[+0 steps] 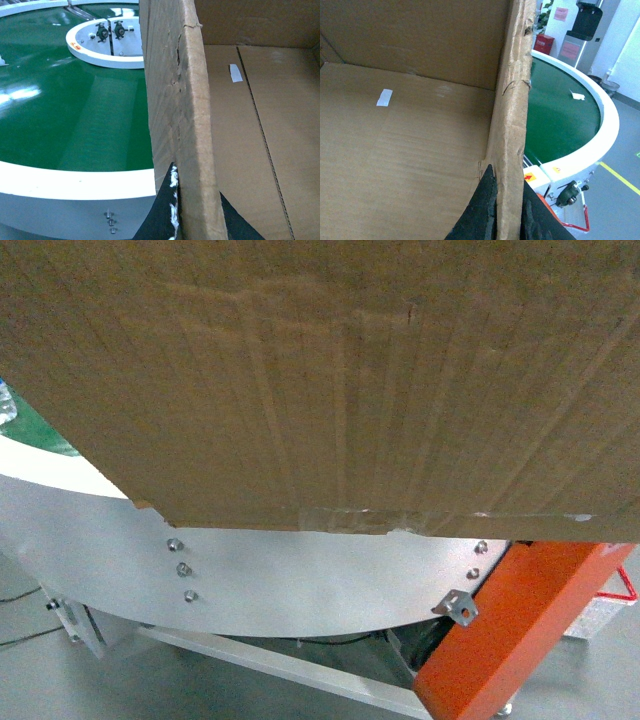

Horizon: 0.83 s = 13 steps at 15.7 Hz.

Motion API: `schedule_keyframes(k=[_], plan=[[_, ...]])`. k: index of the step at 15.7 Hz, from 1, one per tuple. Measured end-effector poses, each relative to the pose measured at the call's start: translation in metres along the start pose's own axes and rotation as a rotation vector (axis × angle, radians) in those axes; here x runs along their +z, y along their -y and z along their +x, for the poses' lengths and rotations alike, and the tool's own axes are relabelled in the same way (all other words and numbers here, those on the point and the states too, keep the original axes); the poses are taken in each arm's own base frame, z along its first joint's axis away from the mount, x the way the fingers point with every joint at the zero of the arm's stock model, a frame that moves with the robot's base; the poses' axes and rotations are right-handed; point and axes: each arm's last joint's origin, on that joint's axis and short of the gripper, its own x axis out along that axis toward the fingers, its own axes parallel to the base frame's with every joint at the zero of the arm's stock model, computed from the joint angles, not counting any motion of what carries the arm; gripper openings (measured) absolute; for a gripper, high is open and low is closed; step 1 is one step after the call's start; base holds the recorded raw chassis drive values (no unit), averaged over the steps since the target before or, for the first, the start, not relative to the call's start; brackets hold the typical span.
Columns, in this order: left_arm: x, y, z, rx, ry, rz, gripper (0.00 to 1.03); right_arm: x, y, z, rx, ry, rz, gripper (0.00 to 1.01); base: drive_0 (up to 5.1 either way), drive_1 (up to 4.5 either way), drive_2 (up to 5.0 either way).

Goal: Sort boxes to right shelf from conveyor

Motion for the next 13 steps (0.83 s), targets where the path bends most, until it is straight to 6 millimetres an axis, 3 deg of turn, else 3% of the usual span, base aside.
schedule_keyframes(k=[2,13], plan=[[-0.0002,-0.0004,0.0001,0.002,-0.003,0.0,0.04,-0.0001,-0.0003,0.0001,0.002,-0.001,0.0,0.04,-6.6,0.78,0.8],[0.0,-0.0016,0.0001,0.006,-0.002,-0.001,0.04,-0.0003,-0.0017,0.0002,0.006,-0.001,-0.001,0.04,-1.8,-1.76,-1.8]])
